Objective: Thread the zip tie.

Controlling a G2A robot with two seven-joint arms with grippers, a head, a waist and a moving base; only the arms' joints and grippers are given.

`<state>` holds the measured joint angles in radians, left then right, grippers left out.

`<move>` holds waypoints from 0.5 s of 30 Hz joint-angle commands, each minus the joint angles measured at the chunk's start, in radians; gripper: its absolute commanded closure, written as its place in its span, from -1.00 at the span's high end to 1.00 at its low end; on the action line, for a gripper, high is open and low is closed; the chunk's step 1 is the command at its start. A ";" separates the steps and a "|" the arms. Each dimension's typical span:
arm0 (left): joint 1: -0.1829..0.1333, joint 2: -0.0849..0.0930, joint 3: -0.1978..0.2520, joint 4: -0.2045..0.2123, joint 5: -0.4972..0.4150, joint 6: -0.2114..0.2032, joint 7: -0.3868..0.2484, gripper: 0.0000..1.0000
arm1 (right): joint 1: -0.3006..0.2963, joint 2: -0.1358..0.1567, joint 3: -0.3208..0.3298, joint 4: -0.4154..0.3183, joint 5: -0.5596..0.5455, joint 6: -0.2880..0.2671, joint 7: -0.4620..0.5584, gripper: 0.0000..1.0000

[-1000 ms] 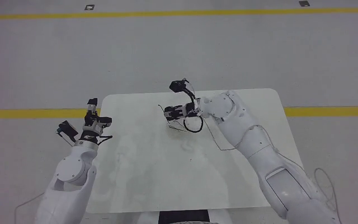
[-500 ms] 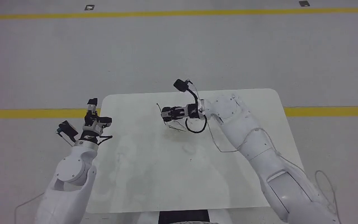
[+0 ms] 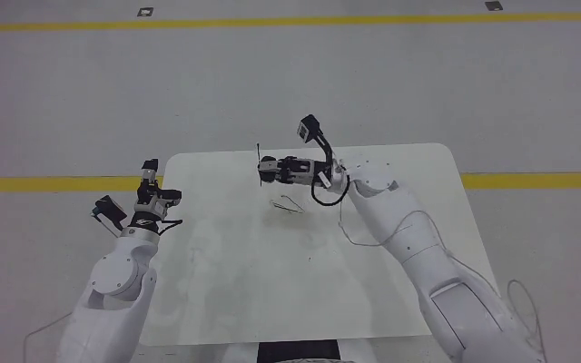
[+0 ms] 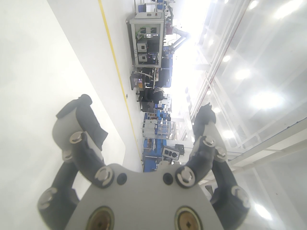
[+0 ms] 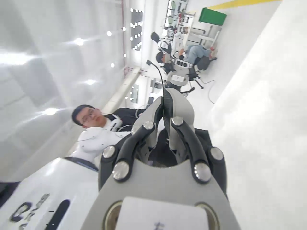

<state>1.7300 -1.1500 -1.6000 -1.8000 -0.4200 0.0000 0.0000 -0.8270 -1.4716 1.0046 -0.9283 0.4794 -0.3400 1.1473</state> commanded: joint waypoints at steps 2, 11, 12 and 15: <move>0.000 0.000 0.000 0.000 0.000 0.000 0.000 1.00 | 0.006 -0.013 0.007 0.042 0.117 0.000 0.048 -1.00; 0.000 0.000 0.000 0.000 0.000 0.000 0.000 1.00 | 0.035 -0.052 -0.008 0.174 0.305 0.003 0.129 -1.00; 0.000 0.000 0.000 0.000 0.000 0.000 0.000 1.00 | 0.035 -0.052 -0.008 0.174 0.305 0.003 0.129 -1.00; 0.000 0.000 0.000 0.000 0.000 0.000 0.000 1.00 | 0.035 -0.052 -0.008 0.174 0.305 0.003 0.129 -1.00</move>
<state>1.7300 -1.1500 -1.6000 -1.8000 -0.4200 0.0000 0.0000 -0.7915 -1.5236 0.9966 -0.7544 0.7848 -0.3369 1.2766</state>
